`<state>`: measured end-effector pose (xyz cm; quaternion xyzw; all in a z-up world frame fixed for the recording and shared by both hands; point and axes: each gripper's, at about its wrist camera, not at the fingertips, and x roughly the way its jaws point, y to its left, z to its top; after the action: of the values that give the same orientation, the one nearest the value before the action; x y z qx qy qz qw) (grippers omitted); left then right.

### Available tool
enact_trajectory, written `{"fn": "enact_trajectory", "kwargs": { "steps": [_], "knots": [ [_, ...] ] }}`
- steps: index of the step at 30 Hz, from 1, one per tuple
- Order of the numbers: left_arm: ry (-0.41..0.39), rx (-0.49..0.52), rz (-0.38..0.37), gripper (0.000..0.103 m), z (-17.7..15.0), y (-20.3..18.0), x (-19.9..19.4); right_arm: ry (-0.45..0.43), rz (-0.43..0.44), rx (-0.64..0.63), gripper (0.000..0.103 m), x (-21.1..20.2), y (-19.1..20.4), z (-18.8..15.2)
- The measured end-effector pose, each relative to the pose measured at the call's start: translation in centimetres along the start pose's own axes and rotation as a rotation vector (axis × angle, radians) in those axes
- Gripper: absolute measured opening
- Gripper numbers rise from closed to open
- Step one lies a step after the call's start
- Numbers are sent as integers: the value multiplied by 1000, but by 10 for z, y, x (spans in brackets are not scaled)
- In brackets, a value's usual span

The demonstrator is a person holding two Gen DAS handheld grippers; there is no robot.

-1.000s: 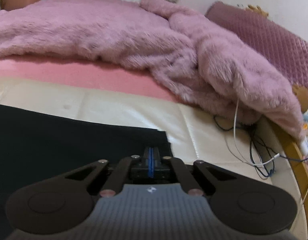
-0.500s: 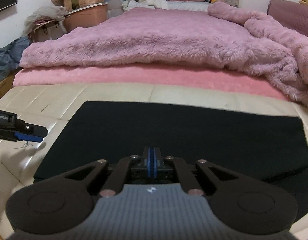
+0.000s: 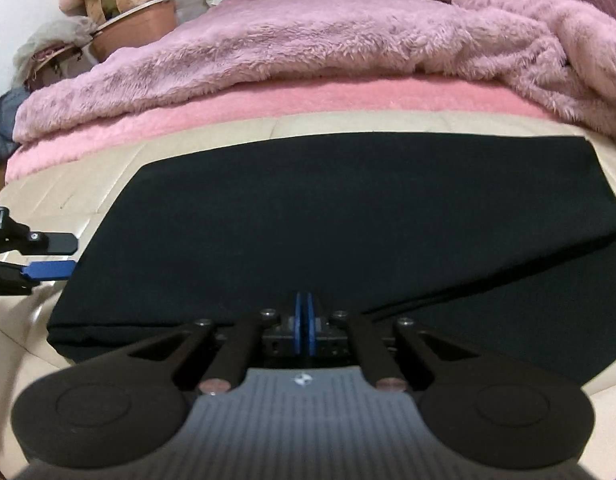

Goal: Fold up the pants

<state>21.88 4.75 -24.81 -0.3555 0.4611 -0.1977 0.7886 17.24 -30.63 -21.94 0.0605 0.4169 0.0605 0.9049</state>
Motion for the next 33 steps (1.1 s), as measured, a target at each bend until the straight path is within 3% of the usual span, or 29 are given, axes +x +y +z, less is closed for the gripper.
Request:
{"fn": "enact_trajectory", "kwargs": {
  "steps": [5,8,14,23,33],
  "knots": [
    [2,-33,-58,48,2,7,14,9,3,-24,0,0,2,0],
    [0,-61,-75,40,2,10,19,9,12,-11,0,-1,0,0],
    [-3,-93,-72,11,1,9,25,23,22,7,0,0,-3,2],
    [3,-100,50,8,8,16,-13,81,31,-25,0,-1,19,12],
    [-15,-92,214,7,40,67,-117,144,203,-139,3,-1,107,15]
  ]
}}
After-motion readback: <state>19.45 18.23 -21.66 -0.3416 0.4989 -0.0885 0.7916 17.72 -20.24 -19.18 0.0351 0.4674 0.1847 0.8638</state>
